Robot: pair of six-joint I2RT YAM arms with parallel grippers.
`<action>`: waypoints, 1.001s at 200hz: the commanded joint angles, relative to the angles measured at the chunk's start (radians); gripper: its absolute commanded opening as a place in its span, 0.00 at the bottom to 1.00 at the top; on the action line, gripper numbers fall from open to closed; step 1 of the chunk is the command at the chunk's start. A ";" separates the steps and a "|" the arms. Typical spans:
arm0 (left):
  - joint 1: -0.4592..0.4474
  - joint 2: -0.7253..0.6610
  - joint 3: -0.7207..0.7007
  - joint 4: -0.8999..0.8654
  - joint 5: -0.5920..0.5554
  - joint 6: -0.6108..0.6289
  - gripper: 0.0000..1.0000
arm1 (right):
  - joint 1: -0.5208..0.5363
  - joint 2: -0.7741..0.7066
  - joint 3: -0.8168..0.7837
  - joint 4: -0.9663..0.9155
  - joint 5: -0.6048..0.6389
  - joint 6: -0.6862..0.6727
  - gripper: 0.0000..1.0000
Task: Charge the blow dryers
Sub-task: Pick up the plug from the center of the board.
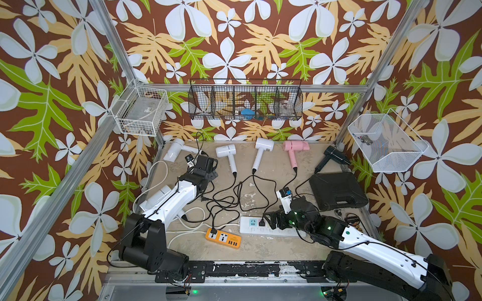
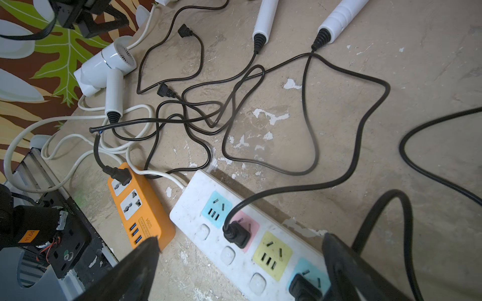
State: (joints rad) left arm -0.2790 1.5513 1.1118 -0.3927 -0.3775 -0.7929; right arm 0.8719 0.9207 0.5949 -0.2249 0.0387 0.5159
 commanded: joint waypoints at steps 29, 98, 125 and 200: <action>0.082 0.194 0.151 -0.035 0.067 -0.034 0.73 | -0.004 0.006 -0.012 0.049 0.036 -0.030 1.00; 0.137 0.425 0.364 -0.104 0.073 -0.062 0.63 | -0.016 0.024 -0.015 0.059 0.017 -0.038 1.00; 0.151 0.487 0.413 -0.130 0.071 -0.071 0.61 | -0.019 0.036 -0.018 0.068 0.001 -0.039 1.00; 0.169 0.600 0.492 -0.158 0.061 -0.086 0.61 | -0.025 0.062 -0.019 0.070 -0.009 -0.041 1.00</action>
State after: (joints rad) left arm -0.1188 2.1323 1.5921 -0.5171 -0.3061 -0.8658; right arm 0.8467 0.9810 0.5777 -0.1673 0.0299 0.4854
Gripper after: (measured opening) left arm 0.611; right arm 0.997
